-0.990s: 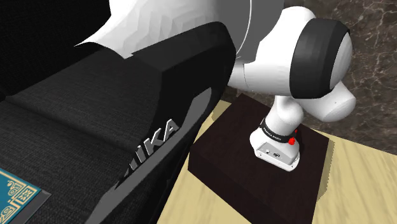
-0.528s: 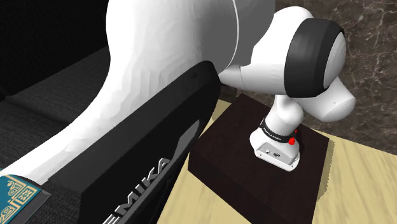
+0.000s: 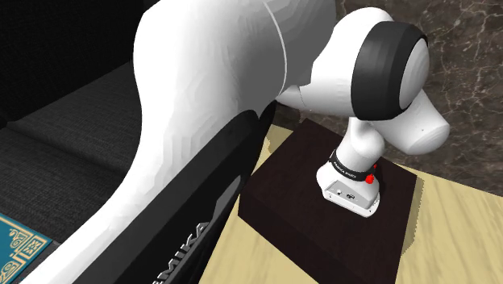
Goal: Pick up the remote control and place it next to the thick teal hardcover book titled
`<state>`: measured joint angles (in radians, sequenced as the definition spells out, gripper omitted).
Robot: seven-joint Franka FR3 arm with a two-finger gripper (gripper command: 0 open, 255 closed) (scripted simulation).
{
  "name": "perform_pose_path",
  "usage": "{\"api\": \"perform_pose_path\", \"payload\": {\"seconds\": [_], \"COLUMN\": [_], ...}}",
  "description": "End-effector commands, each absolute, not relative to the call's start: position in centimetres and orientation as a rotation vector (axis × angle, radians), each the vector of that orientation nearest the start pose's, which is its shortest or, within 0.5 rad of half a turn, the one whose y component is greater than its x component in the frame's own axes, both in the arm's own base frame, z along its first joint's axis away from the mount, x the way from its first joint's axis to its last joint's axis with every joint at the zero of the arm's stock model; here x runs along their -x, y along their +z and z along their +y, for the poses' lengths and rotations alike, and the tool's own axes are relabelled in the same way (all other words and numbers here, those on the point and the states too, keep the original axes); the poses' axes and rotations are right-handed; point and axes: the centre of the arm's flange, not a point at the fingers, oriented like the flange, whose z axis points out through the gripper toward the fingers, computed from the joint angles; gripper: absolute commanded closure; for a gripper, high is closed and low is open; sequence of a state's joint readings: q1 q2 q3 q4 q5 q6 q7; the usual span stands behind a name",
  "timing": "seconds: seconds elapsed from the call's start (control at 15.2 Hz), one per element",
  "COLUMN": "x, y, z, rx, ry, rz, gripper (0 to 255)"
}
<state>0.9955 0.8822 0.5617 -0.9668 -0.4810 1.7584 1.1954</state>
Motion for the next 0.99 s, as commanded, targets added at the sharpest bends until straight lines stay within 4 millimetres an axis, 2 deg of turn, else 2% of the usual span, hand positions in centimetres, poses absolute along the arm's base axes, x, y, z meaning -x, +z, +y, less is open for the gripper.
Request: {"api": "perform_pose_path", "payload": {"seconds": [0.0,0.13,0.59,0.66,0.92], "x": [-21.34,-21.34,-21.34,-21.36,-21.35], "y": [36.82,36.18,36.18,36.17,36.17], "z": [73.76,73.76,73.76,73.76,73.77], "rx": [3.113,3.113,3.113,3.113,3.113], "ry": [-0.079,-0.079,-0.079,-0.079,-0.079], "rz": [-0.424,-0.424,-0.424,-0.424,-0.424], "gripper": [255,255,255,0,0]}}
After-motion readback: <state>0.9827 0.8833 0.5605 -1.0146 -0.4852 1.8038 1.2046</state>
